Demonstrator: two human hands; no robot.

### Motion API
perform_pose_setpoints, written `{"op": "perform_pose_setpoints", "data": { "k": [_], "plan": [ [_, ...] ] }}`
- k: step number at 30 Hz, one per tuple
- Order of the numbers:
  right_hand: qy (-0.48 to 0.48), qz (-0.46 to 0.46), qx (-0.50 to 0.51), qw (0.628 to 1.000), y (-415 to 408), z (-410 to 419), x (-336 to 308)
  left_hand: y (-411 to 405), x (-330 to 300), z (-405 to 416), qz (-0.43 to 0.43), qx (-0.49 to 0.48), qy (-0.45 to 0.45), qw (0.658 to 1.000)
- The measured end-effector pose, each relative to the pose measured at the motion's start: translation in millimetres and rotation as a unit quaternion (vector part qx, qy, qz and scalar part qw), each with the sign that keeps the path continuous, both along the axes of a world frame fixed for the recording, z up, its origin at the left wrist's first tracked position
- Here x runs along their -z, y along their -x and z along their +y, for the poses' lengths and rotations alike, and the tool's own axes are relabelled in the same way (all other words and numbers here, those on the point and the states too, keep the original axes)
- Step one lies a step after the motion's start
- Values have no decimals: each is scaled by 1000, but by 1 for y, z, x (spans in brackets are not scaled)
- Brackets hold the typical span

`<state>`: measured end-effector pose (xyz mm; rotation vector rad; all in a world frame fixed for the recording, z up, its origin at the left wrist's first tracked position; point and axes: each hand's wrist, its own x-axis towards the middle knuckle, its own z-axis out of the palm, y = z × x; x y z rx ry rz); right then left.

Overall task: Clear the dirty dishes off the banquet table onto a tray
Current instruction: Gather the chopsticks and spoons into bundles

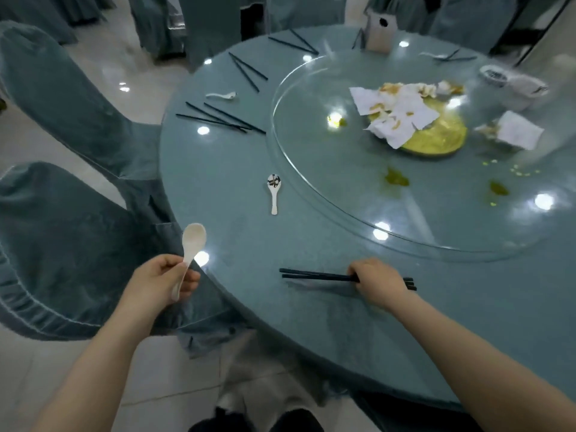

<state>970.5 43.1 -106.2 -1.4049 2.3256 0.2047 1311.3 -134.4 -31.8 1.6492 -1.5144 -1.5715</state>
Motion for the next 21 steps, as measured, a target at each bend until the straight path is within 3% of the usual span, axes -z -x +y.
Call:
{"op": "perform_pose_setpoints", "data": {
  "k": [7, 11, 21],
  "plan": [
    [101, 14, 150, 983, -16, -29, -34, 55, 19, -81, -51, 83, 60, 993],
    [118, 29, 179, 976, -3, -46, -46, 94, 27, -106, -74, 145, 45, 986],
    [139, 2, 193, 971, 67, -117, -26, 198, 64, -161, -78, 171, -10, 982]
  ]
}}
